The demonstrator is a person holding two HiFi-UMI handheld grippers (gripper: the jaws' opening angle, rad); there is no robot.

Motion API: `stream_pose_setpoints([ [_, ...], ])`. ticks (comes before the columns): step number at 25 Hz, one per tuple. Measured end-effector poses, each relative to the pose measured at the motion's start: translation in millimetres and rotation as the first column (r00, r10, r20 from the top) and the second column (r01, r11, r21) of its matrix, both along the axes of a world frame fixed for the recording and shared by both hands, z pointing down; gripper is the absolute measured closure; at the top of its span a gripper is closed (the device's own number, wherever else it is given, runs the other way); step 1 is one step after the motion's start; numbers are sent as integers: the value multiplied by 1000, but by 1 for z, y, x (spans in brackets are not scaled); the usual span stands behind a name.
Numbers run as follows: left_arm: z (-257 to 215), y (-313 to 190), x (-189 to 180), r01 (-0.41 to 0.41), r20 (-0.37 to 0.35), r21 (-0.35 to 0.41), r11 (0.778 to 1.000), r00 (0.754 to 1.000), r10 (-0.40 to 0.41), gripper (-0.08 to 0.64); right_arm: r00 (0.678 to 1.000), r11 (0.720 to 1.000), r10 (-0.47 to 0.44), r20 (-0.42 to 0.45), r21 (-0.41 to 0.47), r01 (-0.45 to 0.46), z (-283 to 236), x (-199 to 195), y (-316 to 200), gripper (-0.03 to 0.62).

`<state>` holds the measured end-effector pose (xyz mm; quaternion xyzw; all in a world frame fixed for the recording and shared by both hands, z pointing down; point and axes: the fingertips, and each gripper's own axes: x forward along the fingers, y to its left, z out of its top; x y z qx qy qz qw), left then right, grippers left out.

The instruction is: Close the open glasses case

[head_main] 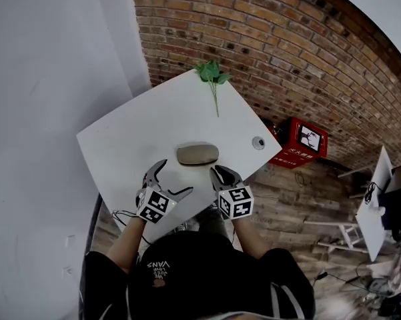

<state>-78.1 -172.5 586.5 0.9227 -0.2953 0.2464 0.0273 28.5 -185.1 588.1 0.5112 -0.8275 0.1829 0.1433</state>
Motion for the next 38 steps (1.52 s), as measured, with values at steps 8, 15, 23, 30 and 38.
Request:
stream_pose_setpoints([
  [8,-38,16,-15,62,-66,68,996,996,-57,264,999,997,43,13,66,-44,-35,3,27,560],
  [15,-50,28,-16,142,-87,61,988,987,-137,409,1000,996,0,25,88,-2,-47,10,42,589],
  [23,-62,52,1,256,-130,46,966,960,-248,533,996,991,-87,31,101,83,-61,31,61,591],
  [30,-65,87,20,297,-130,45,954,948,-289,552,989,985,-143,44,102,138,-63,51,87,591],
  [38,-63,133,28,338,-108,60,939,938,-331,552,981,979,-183,62,103,176,-63,65,121,591],
])
